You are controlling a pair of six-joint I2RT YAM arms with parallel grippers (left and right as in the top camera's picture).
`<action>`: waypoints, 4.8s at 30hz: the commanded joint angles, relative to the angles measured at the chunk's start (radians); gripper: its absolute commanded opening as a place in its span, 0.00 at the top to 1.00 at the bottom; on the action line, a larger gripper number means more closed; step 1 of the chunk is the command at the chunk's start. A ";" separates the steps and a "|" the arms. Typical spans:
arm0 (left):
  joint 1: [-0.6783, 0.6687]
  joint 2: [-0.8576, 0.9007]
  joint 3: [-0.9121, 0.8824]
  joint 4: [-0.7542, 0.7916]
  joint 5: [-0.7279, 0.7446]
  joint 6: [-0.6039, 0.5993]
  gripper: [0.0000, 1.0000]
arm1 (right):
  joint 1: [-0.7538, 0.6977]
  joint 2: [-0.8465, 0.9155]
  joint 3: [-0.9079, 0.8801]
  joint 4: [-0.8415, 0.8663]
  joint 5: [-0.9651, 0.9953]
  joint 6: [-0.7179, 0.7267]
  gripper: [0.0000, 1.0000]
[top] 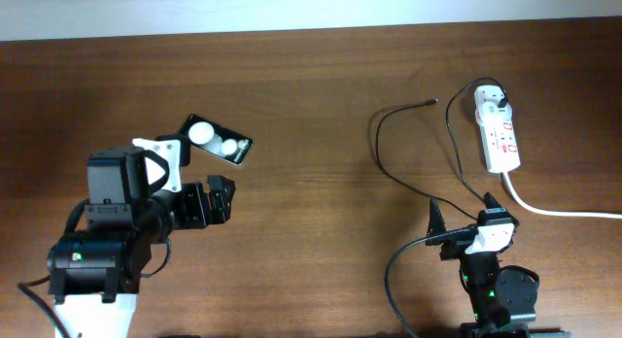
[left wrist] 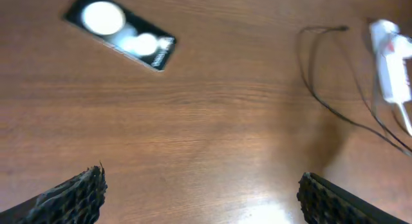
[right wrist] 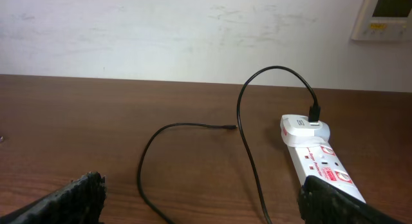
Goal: Plug charger to phone and switch on socket
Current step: 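Reach the left gripper down to the black phone, then close the left gripper on the phone's end and lift it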
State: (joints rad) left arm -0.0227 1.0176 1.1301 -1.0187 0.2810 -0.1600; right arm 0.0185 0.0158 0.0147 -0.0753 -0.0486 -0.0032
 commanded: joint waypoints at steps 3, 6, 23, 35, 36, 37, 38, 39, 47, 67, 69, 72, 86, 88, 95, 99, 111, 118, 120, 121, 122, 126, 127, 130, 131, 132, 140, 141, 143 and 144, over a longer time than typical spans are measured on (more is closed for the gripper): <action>0.006 0.039 0.086 -0.093 -0.266 -0.171 0.01 | -0.006 -0.010 -0.008 -0.002 0.008 0.000 0.02; 0.006 0.145 0.218 -0.211 -0.334 -0.230 0.01 | -0.006 -0.010 -0.008 -0.002 0.008 0.000 0.02; 0.006 0.901 0.779 -0.318 -0.311 -0.593 0.01 | -0.006 -0.010 -0.008 -0.002 0.008 0.000 0.02; 0.006 1.149 0.784 -0.160 -0.250 -0.787 0.01 | -0.006 -0.010 -0.008 -0.002 0.008 0.000 0.02; 0.006 1.173 0.784 -0.158 -0.243 -0.802 0.01 | -0.006 -0.010 -0.008 -0.002 0.008 0.000 0.02; 0.006 1.189 0.784 -0.156 -0.242 -0.817 0.01 | -0.006 -0.010 -0.008 -0.002 0.008 0.000 0.02; 0.006 1.206 0.784 -0.148 -0.242 -0.824 0.01 | -0.006 -0.010 -0.008 -0.002 0.008 0.000 0.02; 0.006 1.218 0.784 -0.133 -0.240 -0.824 0.01 | -0.006 -0.010 -0.008 -0.002 0.008 0.000 0.02; 0.011 1.325 0.784 -0.058 -0.205 -0.850 0.01 | -0.006 -0.010 -0.008 -0.002 0.008 -0.001 0.02; 0.030 1.358 0.784 -0.006 -0.207 -0.850 0.01 | -0.006 -0.010 -0.008 -0.002 0.008 0.000 0.02; 0.030 1.369 0.784 -0.006 -0.207 -0.850 0.01 | -0.006 -0.010 -0.008 -0.002 0.008 0.000 0.02; 0.030 1.407 0.784 -0.008 -0.206 -0.850 0.01 | -0.006 -0.010 -0.008 -0.002 0.008 0.000 0.02; 0.010 1.479 0.782 -0.068 -0.225 -0.837 0.07 | -0.006 -0.010 -0.008 -0.002 0.008 0.000 0.01; -0.002 1.492 0.782 -0.090 -0.225 -0.830 0.11 | -0.006 -0.010 -0.008 -0.002 0.008 0.000 0.02; -0.023 1.492 0.782 -0.151 -0.224 -0.750 0.29 | -0.006 -0.010 -0.008 -0.002 0.008 0.000 0.02; -0.023 1.492 0.782 -0.150 -0.224 -0.636 0.28 | -0.006 -0.010 -0.008 -0.002 0.008 -0.001 0.01; -0.025 1.492 0.782 -0.180 -0.222 -0.594 0.05 | -0.006 -0.010 -0.008 -0.002 0.008 -0.001 0.02; -0.025 1.492 0.782 -0.180 -0.220 -0.632 0.21 | -0.006 -0.010 -0.008 -0.002 0.008 0.000 0.02; -0.025 1.492 0.782 -0.177 -0.221 -0.632 0.28 | -0.006 -0.010 -0.008 -0.002 0.008 0.000 0.02; -0.025 1.492 0.782 -0.171 -0.227 -0.632 0.33 | -0.006 -0.010 -0.008 -0.002 0.008 0.000 0.02; -0.025 1.492 0.782 -0.168 -0.230 -0.632 0.36 | -0.006 -0.010 -0.008 -0.002 0.008 0.000 0.02; -0.024 1.492 0.797 -0.177 -0.229 -0.631 0.41 | -0.006 -0.010 -0.008 -0.002 0.008 0.000 0.02; -0.024 1.492 0.811 -0.192 -0.229 -0.631 0.43 | -0.006 -0.010 -0.008 -0.002 0.008 0.000 0.02; -0.024 1.490 0.898 -0.264 -0.229 -0.630 0.46 | -0.006 -0.010 -0.008 -0.002 0.008 0.000 0.01; -0.024 1.490 0.927 -0.288 -0.230 -0.630 0.48 | -0.006 -0.010 -0.008 -0.002 0.008 0.000 0.02; -0.024 1.490 0.978 -0.331 -0.236 -0.630 0.48 | -0.006 -0.010 -0.008 -0.002 0.008 0.000 0.02; -0.024 1.490 1.305 -0.598 -0.263 -0.582 0.48 | -0.006 -0.010 -0.008 -0.002 0.008 0.000 0.02; -0.024 1.490 1.334 -0.618 -0.263 -0.578 0.48 | -0.006 -0.010 -0.008 -0.002 0.008 0.000 0.02; -0.025 1.490 1.385 -0.648 -0.262 -0.571 0.48 | -0.006 -0.010 -0.008 -0.002 0.008 0.000 0.02; -0.025 1.490 1.403 -0.663 -0.262 -0.571 0.48 | -0.006 -0.010 -0.008 -0.002 0.008 0.000 0.02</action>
State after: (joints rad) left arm -0.0452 2.5141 2.4660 -1.6550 0.0330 -0.7494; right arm 0.0185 0.0158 0.0147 -0.0757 -0.0486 -0.0036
